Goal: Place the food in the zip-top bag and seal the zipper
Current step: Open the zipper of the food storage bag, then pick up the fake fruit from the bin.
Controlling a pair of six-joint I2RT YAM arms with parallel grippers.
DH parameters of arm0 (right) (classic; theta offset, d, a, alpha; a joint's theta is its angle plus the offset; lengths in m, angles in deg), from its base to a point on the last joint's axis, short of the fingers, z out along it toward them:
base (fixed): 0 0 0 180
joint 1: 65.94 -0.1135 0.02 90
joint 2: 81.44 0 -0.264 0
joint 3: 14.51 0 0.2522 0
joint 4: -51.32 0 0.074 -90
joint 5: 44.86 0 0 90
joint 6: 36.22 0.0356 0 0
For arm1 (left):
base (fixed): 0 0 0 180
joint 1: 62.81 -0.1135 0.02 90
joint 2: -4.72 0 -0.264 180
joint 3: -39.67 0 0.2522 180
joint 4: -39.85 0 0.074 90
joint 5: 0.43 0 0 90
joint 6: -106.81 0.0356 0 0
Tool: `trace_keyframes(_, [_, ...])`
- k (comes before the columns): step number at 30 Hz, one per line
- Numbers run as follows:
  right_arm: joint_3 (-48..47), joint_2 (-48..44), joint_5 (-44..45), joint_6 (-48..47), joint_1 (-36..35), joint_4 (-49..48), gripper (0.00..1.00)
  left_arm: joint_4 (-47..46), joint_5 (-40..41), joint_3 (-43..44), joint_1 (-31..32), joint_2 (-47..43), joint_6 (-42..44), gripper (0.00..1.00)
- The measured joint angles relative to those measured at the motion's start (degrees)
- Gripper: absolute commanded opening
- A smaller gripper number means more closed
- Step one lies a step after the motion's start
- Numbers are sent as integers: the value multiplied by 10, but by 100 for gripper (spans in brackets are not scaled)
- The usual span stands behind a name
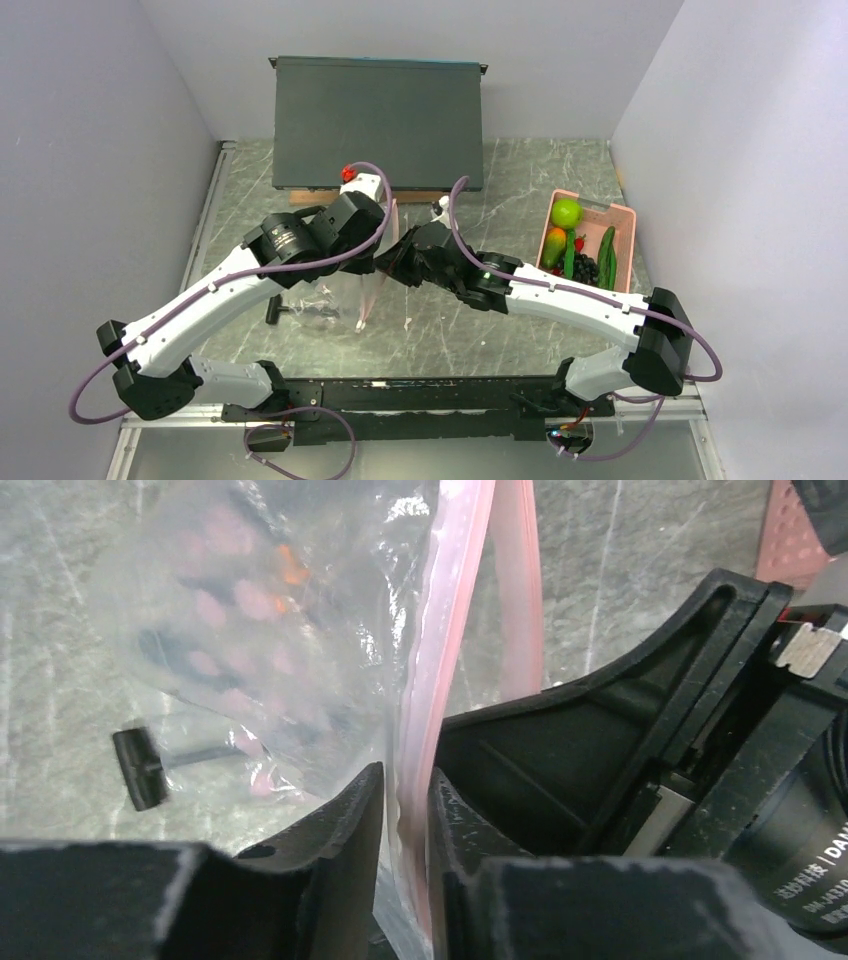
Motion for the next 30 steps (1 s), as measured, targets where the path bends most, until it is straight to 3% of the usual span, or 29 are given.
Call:
trace_keyframes(2, [0, 0, 0, -2, 0, 9, 0, 1, 9, 0, 0, 1, -1, 3])
trace_keyframes(3, [0, 0, 0, -7, 0, 14, 0, 1, 12, 0, 1, 1, 1, 0])
trace_keyframes(10, [0, 1, 6, -105, 0, 80, 3, -9, 8, -17, 0, -2, 31, 0])
trace_keyframes(15, [5, -6, 16, -251, 2, 148, 31, -73, -72, -97, -30, -21, 68, 0])
trace_keyframes(18, [24, -41, 20, -319, 4, 183, 53, -113, -139, -139, -68, -25, 92, 0])
trace_keyframes(25, [1, -154, 94, -412, 20, 288, 98, -183, -245, -150, -128, 3, 148, 0])
trace_keyframes(27, [-25, -163, 126, -418, 50, 318, 99, -203, -267, -150, -138, 21, 164, 0])
trace_keyframes(30, [-37, -173, 161, -420, 151, 341, 99, -231, -300, -150, -147, 49, 192, 0])
